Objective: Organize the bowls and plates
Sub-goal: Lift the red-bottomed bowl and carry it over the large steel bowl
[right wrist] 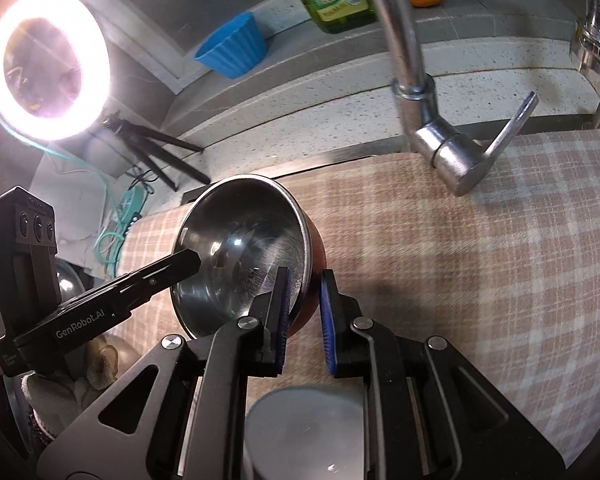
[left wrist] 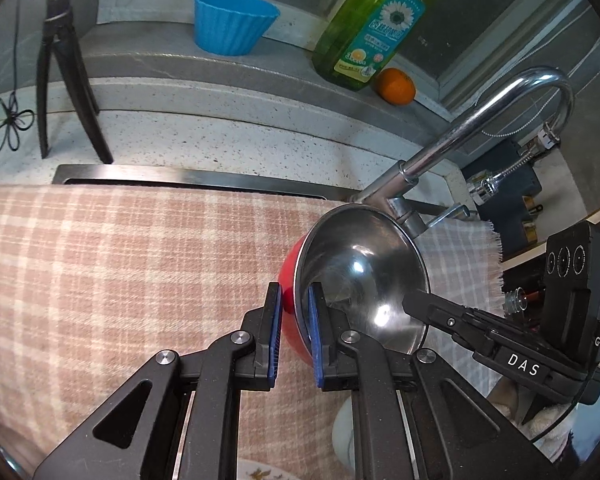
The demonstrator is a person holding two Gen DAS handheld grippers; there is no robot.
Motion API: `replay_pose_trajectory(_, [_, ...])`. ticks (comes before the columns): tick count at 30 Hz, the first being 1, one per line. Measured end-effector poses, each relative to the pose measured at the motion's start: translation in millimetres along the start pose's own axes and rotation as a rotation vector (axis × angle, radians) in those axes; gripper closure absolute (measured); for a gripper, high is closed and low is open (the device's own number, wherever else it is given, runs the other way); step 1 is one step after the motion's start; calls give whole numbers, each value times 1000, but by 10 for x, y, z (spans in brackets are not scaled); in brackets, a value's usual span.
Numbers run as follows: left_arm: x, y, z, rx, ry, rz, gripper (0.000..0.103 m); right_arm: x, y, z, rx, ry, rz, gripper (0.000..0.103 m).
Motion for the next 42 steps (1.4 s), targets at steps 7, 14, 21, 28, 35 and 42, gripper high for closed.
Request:
replay_pose_trajectory(7, [135, 52, -346, 0, -42, -10, 92, 149, 301, -161, -25, -15, -41, 88])
replay_pose_trajectory(14, [359, 182, -700, -12, -73, -19, 92, 362, 635, -262, -59, -12, -81, 88])
replay_pose_trajectory(21, [616, 404, -1081, -31, -114, -61, 92, 637, 1081, -302, -95, 13, -154, 88])
replay_pose_trajectory(28, [833, 695, -1450, -53, -155, -116, 92, 879, 1520, -257, -139, 47, -217, 88])
replay_pose_trajectory(35, [1065, 1009, -1769, -81, -188, -178, 92, 1092, 1984, -151, -177, 90, -298, 88])
replay_pose_trajectory(42, [1281, 1306, -1992, -106, -210, -240, 92, 1272, 2377, 15, -199, 131, -365, 88])
Point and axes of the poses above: each gripper's, at about its wrist camera, not at the fingertips, and z roughly the way its jaws point, y to its left, x to its underside, the point moved 6 cm from there along z, roughly the way its jaws point, and after that the axes turned 5 degrees about x, right-handed, at the moved point
